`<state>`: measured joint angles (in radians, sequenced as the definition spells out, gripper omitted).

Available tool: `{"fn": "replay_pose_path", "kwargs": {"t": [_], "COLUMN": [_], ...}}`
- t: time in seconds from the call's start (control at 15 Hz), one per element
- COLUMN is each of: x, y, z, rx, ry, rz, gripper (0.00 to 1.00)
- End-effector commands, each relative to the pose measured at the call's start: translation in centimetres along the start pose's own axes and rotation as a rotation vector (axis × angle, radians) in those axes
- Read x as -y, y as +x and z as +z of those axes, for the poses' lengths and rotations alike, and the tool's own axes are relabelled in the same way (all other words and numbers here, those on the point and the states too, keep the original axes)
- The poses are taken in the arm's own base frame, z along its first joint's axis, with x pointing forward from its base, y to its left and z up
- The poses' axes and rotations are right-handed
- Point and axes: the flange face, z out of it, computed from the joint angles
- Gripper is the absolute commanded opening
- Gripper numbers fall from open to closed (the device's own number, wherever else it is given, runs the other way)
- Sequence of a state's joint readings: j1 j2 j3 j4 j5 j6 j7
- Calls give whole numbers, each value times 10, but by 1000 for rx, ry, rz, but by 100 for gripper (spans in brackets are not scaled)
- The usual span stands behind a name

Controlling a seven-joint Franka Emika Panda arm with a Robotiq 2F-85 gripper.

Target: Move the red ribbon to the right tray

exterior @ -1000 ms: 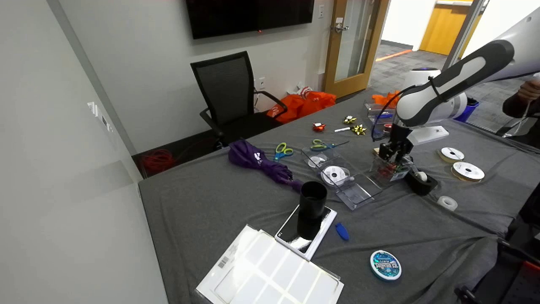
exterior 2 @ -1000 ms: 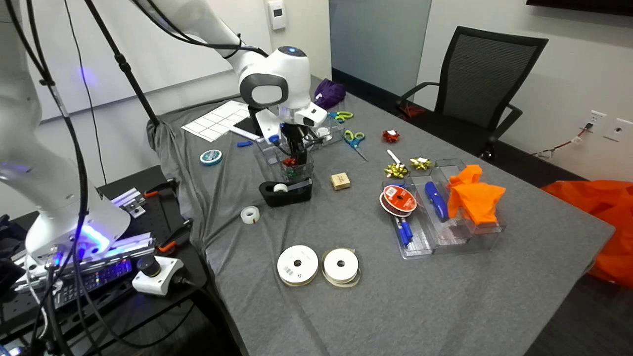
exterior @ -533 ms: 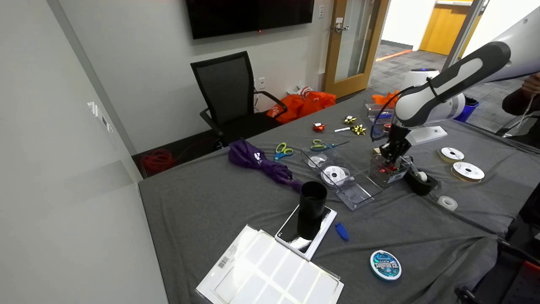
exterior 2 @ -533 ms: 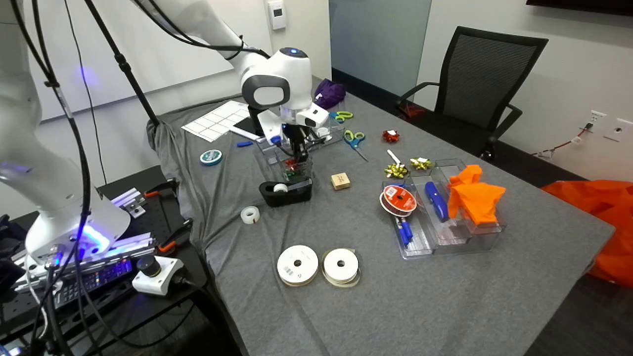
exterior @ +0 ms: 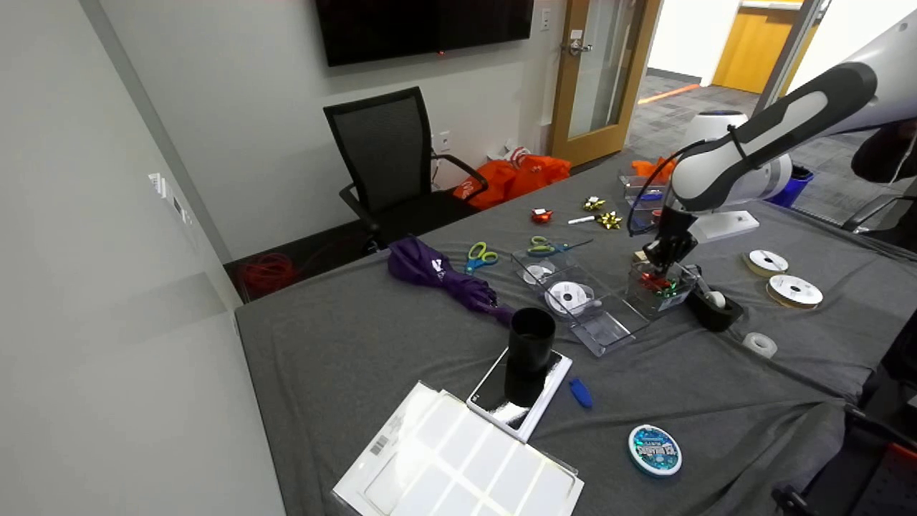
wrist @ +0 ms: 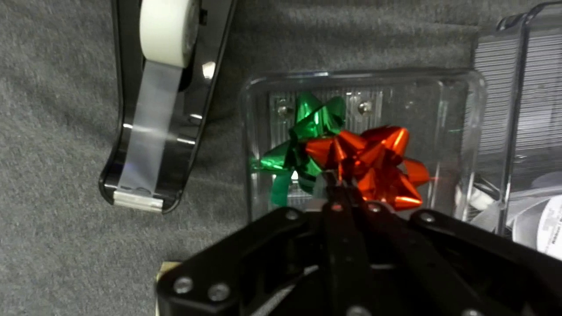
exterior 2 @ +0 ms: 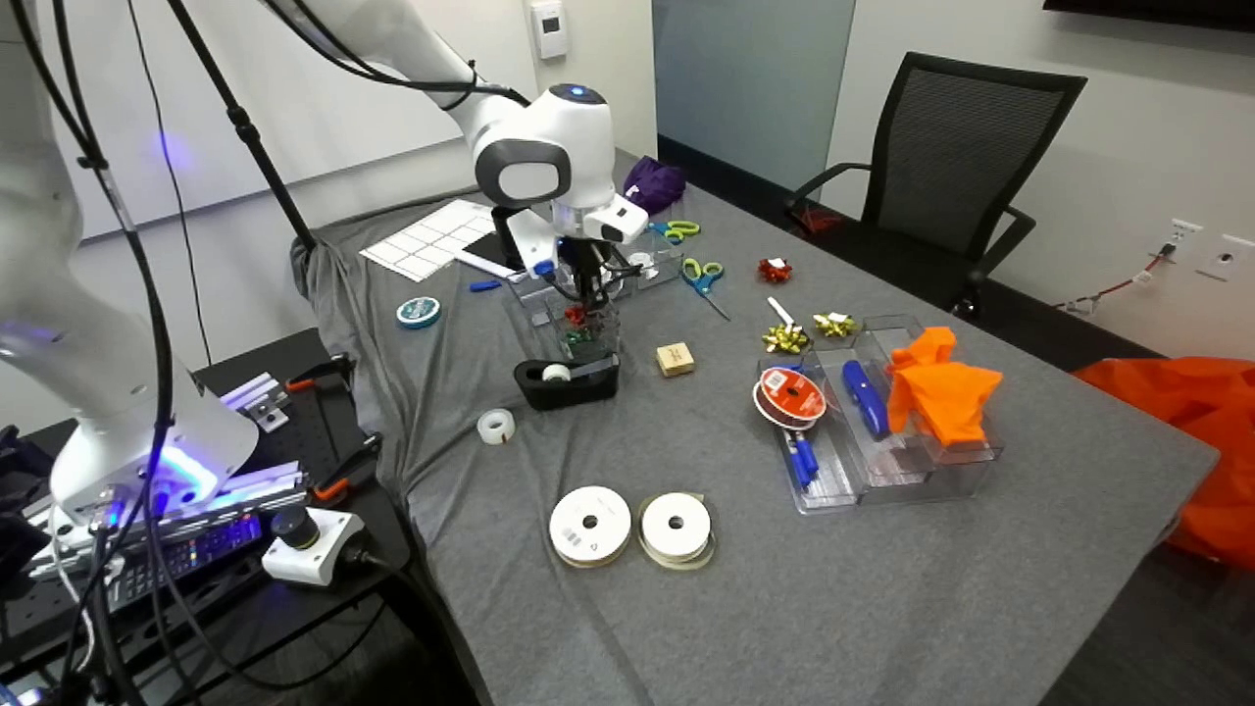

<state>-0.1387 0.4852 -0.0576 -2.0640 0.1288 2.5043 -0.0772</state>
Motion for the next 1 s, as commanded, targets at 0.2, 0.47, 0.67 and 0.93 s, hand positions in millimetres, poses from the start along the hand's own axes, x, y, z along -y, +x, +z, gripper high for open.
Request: {"fn": "replay_pose_path", "kwargs": {"t": [0.2, 0.47, 0.67, 0.93], "x": [9, 12, 5, -30], "y": [-29, -36, -32, -3], "z": [-47, -80, -108, -140], "rx": [6, -21, -80, -211], "ry": [62, 128, 189, 234], "rz": [-33, -38, -17, 67], "gripper": [0, 0, 0, 0]}}
